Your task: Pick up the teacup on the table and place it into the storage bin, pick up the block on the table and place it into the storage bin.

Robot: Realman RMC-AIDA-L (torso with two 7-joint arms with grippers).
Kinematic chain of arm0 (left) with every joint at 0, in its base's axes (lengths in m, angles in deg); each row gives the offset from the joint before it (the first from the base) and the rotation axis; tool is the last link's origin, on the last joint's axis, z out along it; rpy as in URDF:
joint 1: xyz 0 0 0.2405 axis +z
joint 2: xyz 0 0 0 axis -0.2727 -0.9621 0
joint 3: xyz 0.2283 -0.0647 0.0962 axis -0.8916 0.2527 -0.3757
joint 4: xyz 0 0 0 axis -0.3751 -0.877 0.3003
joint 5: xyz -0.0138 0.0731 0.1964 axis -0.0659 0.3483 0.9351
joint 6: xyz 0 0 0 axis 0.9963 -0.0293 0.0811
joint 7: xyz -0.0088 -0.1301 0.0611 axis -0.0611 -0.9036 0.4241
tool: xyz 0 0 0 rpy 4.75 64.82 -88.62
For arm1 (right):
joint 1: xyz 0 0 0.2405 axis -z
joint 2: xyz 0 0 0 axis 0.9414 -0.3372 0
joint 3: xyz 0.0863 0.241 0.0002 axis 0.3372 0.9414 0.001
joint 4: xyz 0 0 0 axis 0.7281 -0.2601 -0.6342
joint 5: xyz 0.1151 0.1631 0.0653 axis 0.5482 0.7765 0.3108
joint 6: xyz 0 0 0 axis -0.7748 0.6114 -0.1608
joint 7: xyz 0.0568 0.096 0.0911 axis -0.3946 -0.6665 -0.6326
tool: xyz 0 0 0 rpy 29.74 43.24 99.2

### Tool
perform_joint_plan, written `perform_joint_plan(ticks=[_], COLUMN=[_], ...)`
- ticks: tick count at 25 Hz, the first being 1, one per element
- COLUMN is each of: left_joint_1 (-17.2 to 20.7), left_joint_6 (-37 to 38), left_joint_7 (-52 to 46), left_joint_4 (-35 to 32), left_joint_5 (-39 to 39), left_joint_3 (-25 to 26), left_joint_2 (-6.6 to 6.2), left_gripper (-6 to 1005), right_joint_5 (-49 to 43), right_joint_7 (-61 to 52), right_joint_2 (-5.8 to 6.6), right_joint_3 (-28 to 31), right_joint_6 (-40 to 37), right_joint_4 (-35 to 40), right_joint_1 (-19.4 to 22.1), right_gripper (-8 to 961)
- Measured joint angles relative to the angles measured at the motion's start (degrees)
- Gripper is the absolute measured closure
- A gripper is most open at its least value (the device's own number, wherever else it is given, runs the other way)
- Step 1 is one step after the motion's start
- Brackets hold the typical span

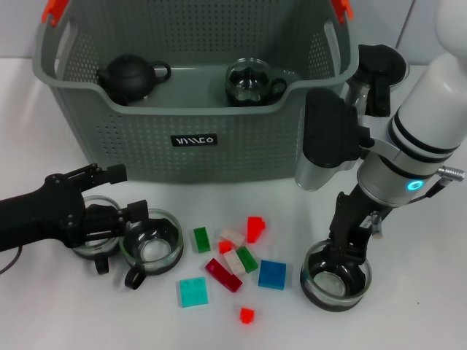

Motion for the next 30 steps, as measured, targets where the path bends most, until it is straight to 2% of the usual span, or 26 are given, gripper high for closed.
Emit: perform_joint_plan(ticks=[4, 11, 15, 18, 23, 26, 30], left_joint_1=[-0.01, -0.01, 0.02, 0.04, 0.01, -0.03, -0.13], left_joint_6=[0.43, 0.85, 0.89, 0.89, 0.90, 0.96, 0.99], left_joint_7=[0.01, -0.23, -0.04, 0.03, 0.11, 0.11, 0.11], left_joint_4=[-0.03, -0.30, -0.30, -0.32, -0.38, -0.38, -0.21], left_joint_5=[0.00, 0.50, 0.53, 0.53, 0.52, 0.38, 0.19], left_joint_3=[0.04, 0.03, 0.04, 0.03, 0.03, 0.03, 0.02], left_joint_2=[-0.11, -0.22, -0.23, -0.23, -0.23, -0.23, -0.23], left_gripper=[95, 95, 95, 95, 95, 95, 95], right_joint_5=[0.30, 0.83, 2.40, 3.28, 3.04, 0.48, -1.93], right_joint_7=[-0.38, -4.38, -7.13, -7.57, -7.07, -7.28, -7.36], right_joint_2=[0.10, 0.31, 0.30, 0.17, -0.17, -0.26, -0.25], right_joint_3=[0.65, 8.22, 12.67, 15.47, 19.38, 21.71, 22.45], right_joint_6=[-1.37, -10.52, -14.17, -14.62, -12.47, -7.24, 1.35], right_joint_4=[3.19, 18.71, 26.07, 27.80, 30.06, 31.57, 29.92], right_joint_1=[0.86, 2.40, 0.77, -1.58, -5.21, -6.89, -7.48], right_gripper=[903, 904, 903, 903, 904, 904, 904])
